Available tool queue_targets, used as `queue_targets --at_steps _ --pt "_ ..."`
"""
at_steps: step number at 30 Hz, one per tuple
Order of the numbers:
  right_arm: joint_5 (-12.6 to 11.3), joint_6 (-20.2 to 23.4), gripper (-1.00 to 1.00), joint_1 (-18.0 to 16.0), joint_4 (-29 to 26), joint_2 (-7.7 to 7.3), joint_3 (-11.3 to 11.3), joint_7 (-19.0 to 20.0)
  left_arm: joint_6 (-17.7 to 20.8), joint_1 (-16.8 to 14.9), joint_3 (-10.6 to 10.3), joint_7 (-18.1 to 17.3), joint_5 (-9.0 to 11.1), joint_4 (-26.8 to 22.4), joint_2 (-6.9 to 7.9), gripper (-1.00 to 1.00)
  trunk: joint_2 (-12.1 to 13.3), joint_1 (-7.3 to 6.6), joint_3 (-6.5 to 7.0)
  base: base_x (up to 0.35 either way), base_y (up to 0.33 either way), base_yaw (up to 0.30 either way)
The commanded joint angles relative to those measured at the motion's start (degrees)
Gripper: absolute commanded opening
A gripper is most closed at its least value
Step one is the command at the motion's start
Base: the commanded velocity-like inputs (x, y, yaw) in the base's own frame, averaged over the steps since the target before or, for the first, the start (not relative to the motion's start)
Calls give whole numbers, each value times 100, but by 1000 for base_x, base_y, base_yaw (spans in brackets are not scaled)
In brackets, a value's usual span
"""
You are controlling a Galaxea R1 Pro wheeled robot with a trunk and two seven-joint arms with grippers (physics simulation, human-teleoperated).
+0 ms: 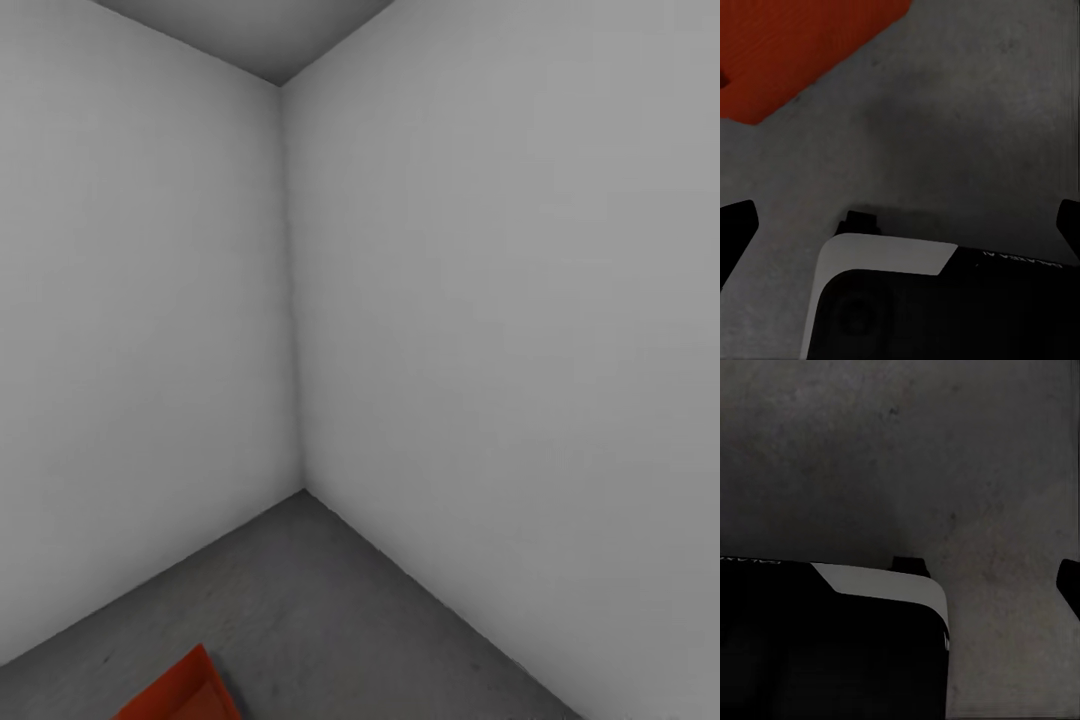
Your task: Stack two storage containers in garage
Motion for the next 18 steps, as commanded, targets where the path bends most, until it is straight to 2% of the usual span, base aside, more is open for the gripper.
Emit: queue_targets --at_steps 1,18 --pt "-59 -31 100 -9 18 3 49 -8 -19 -5 -41 -24 58 6 2 100 -5 0 -8 0 0 -294" --pt "-59 -8 100 -9 17 -3 53 -8 -19 -4 -41 -24 58 6 2 100 -5 0 -8 0 0 -294"
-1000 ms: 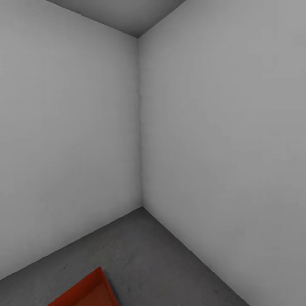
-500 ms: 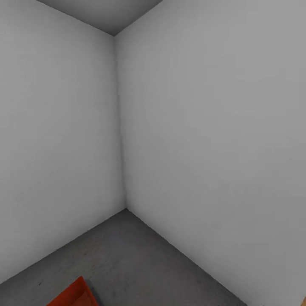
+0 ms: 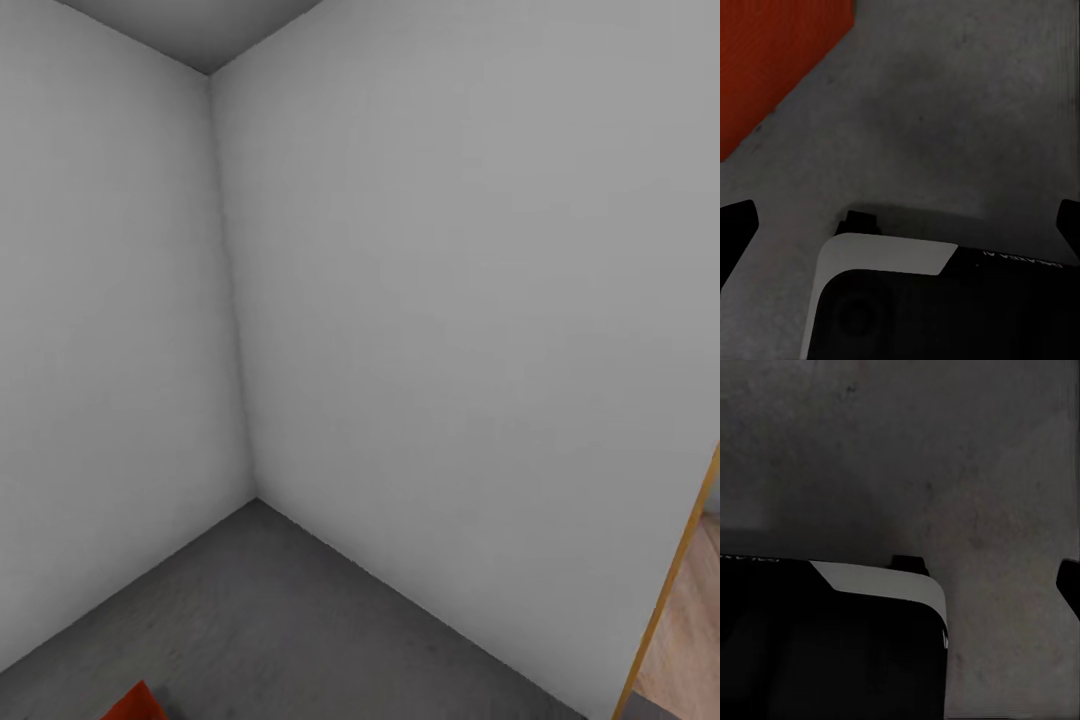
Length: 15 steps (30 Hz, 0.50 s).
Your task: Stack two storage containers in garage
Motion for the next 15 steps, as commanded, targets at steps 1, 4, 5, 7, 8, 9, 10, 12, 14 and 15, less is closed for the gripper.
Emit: queue_targets --at_steps 1,4,5,7,8,9,10,12,14,15 --pt "-58 -25 100 -9 18 4 50 -8 -19 -3 0 -24 77 6 -13 100 -5 0 -8 0 0 -294" --pt "-58 -19 100 -9 18 2 46 -8 -19 -3 20 -26 87 12 -123 100 -5 0 -8 0 0 -294" --pt "-58 -19 100 -9 18 1 46 -8 -19 -3 17 -25 86 14 -167 100 -5 0 -8 0 0 -294" --pt "-62 -18 100 -9 18 0 45 -8 -19 -3 1 -27 76 19 -289 100 -5 0 -8 0 0 -294" --pt "-64 -18 100 -9 18 1 44 -8 -19 -3 -8 -26 82 20 -341 100 -5 0 -8 0 0 -294" --pt "-65 -18 100 -9 18 2 44 -8 -17 -3 -13 -25 89 21 -369 100 -5 0 -8 0 0 -294" --pt "-65 -19 100 -9 18 3 44 -8 -14 -3 -15 -25 94 24 -378 100 -5 0 -8 0 0 -294" --pt "-66 -23 100 -9 18 4 44 -9 -3 -3 -16 -31 102 29 -399 100 -5 0 -8 0 0 -294" --pt "-66 -29 100 -9 18 4 44 -10 -7 -3 -23 -37 95 32 -409 100 -5 0 -8 0 0 -294" --pt "-67 -31 100 -9 18 4 44 -9 -8 -3 -26 -37 93 35 -410 100 -5 0 -8 0 0 -294"
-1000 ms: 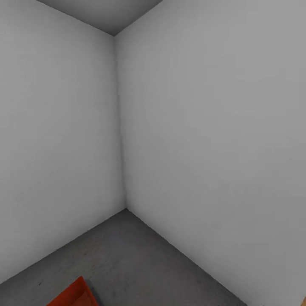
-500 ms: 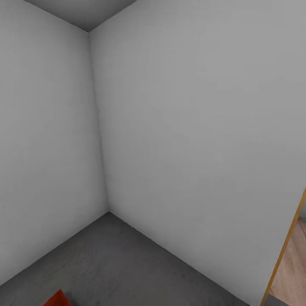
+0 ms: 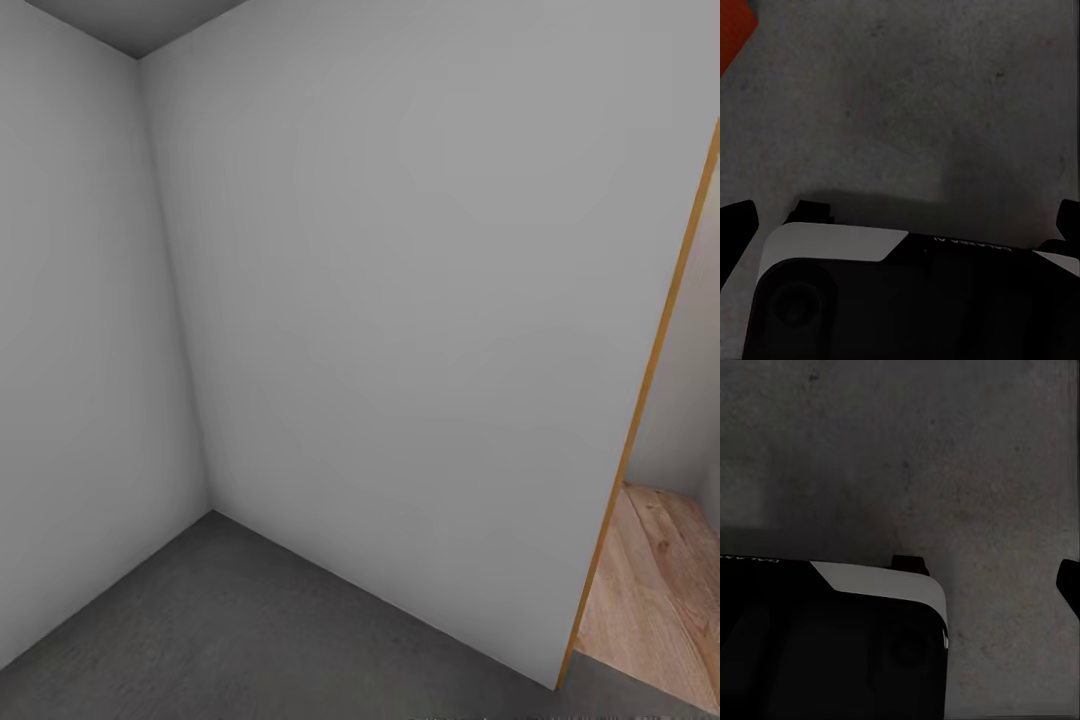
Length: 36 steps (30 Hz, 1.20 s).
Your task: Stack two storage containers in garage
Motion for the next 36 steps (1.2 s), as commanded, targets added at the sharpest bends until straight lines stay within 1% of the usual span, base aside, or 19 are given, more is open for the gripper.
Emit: queue_targets --at_steps 1,12,18,36 --pt "-59 -33 100 -9 18 4 49 -8 -22 -4 -41 -20 58 10 1 100 -5 0 -8 0 0 -294" --pt "-59 -21 100 -9 18 -6 49 -7 -25 -4 -42 42 85 28 9 100 -5 0 -8 0 0 -294" --pt "-76 -25 100 -9 18 -112 49 -7 -5 -5 -40 46 85 30 12 100 -5 0 -8 0 0 -294" --pt "-120 -45 100 -9 20 -128 40 95 29 -4 -36 46 85 30 26 100 -5 0 -8 0 0 -294"
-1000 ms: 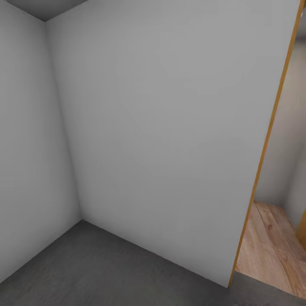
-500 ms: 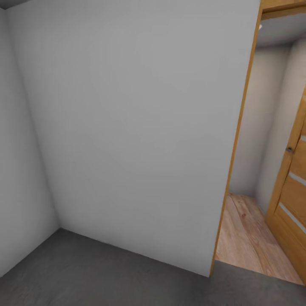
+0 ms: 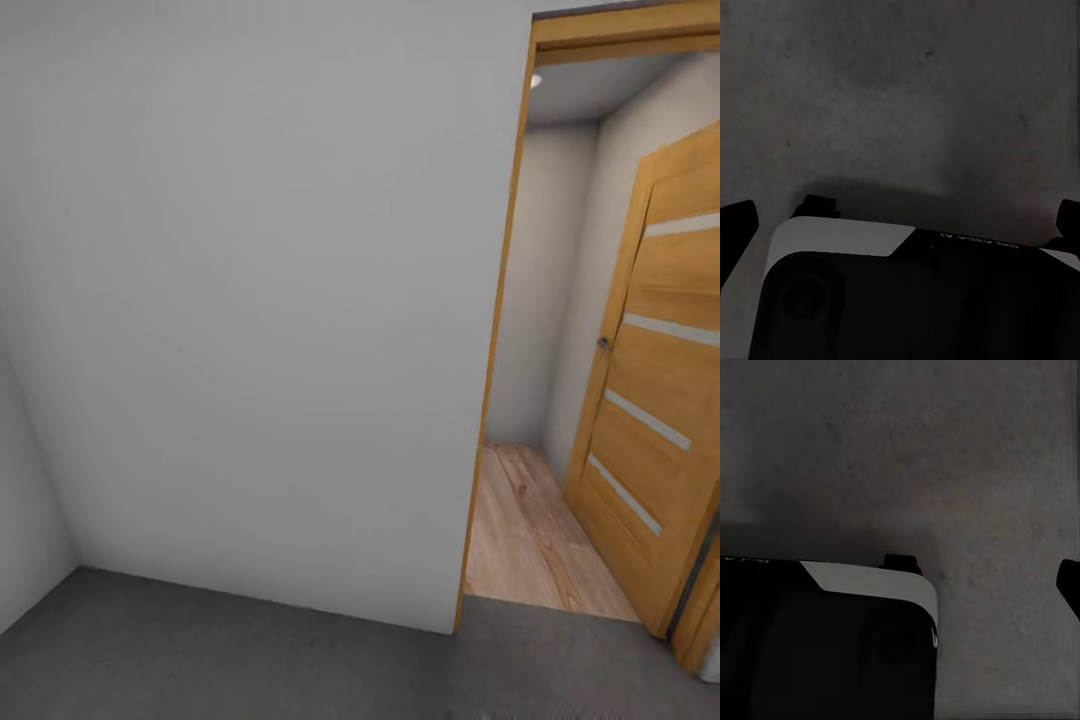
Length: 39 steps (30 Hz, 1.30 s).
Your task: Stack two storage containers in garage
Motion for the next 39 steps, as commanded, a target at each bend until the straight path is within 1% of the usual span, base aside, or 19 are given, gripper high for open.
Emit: queue_targets --at_steps 1,4,5,9,11,39 --pt "-57 -32 100 -9 18 4 48 0 -22 -4 -39 -19 58 7 1 100 -5 0 -8 0 0 -294" --pt "-58 -32 100 -9 20 0 48 67 -22 -4 -39 -19 58 7 1 100 -5 0 -8 0 0 -294" --pt "-63 -31 100 -9 22 -10 48 185 -22 -4 -39 -19 58 7 1 100 -5 0 -8 0 0 -294" --pt "-63 -26 100 -9 19 -45 48 276 -22 -4 -39 -19 58 7 1 100 -5 0 -8 0 0 -294" --pt "-59 -35 100 -9 16 -92 41 319 -22 -4 -39 -16 58 7 1 100 -5 0 -8 0 0 -294" --pt "-58 -41 100 -9 16 -100 31 321 -50 -4 -39 -19 58 7 1 100 -5 0 -8 0 0 -294"
